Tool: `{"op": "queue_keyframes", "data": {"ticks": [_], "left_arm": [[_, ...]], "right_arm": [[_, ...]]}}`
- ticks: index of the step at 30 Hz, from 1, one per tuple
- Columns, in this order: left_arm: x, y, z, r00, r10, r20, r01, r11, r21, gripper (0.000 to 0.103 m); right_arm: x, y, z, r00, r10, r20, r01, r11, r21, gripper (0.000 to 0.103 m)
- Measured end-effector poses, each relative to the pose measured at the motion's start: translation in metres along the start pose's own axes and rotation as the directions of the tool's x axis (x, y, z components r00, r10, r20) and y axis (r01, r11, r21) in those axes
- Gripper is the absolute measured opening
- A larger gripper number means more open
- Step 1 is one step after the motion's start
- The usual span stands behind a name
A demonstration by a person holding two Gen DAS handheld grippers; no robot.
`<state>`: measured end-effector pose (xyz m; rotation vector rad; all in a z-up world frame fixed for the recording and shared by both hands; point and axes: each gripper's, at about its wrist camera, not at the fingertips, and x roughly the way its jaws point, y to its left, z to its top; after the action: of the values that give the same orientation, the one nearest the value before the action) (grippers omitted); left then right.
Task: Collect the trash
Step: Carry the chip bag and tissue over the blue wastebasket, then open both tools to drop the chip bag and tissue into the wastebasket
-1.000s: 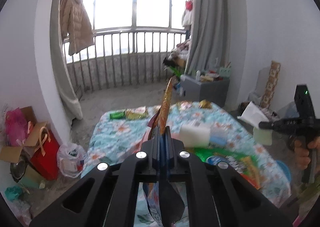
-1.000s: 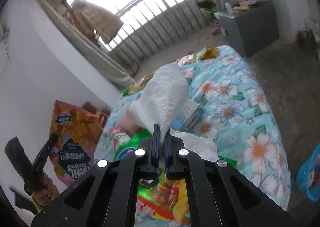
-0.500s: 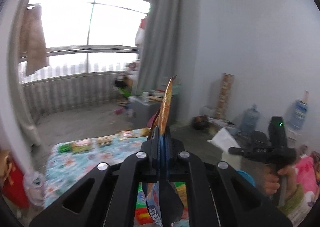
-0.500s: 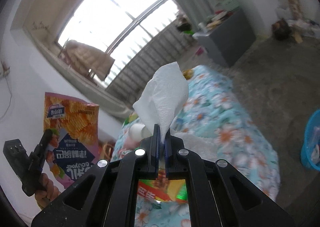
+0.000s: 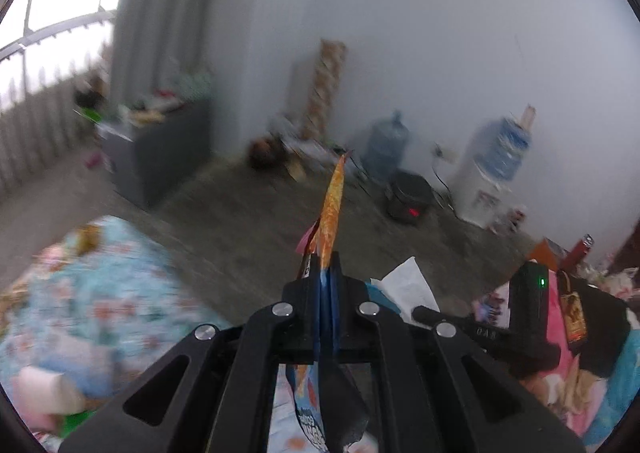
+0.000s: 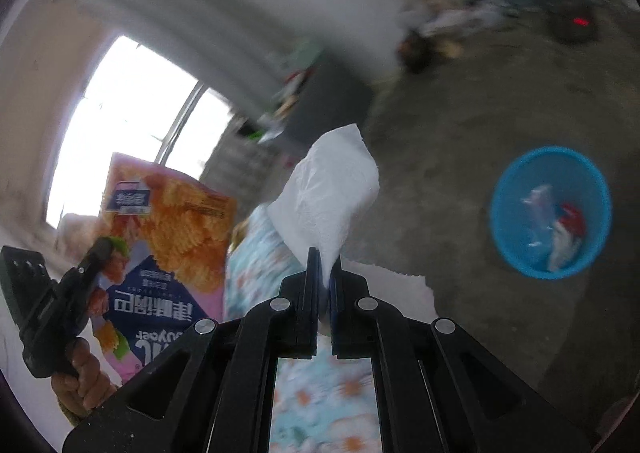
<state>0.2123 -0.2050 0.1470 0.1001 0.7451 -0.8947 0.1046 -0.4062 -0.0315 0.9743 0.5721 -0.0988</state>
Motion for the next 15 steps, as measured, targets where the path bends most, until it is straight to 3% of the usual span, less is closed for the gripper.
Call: {"op": "queue_keyframes", "data": {"ticks": [4, 7, 12, 15], "left_arm": [[0.088, -0.041, 0.003, 0.993, -0.068, -0.099, 0.072, 0.997, 0.032, 0.004], [0.155, -0.067, -0.003, 0.978, -0.108, -0.179, 0.117, 0.992, 0.039, 0.004], [0.252, -0.097, -0.030, 0.943, -0.160, -0.292, 0.176, 0.984, 0.029, 0.005], [0.297, -0.104, -0.046, 0.929, -0.156, -0.335, 0.183, 0.982, 0.051, 0.006]], "right_arm": [[-0.005, -0.058, 0.013, 0.993, -0.104, 0.052, 0.096, 0.986, 0.136, 0.005], [-0.002, -0.101, 0.018, 0.984, -0.165, 0.064, 0.145, 0.959, 0.244, 0.006], [0.020, -0.168, 0.024, 0.983, -0.183, 0.032, 0.156, 0.905, 0.396, 0.007], [0.039, -0.201, 0.028, 0.981, -0.192, 0.009, 0.167, 0.874, 0.457, 0.007]]}}
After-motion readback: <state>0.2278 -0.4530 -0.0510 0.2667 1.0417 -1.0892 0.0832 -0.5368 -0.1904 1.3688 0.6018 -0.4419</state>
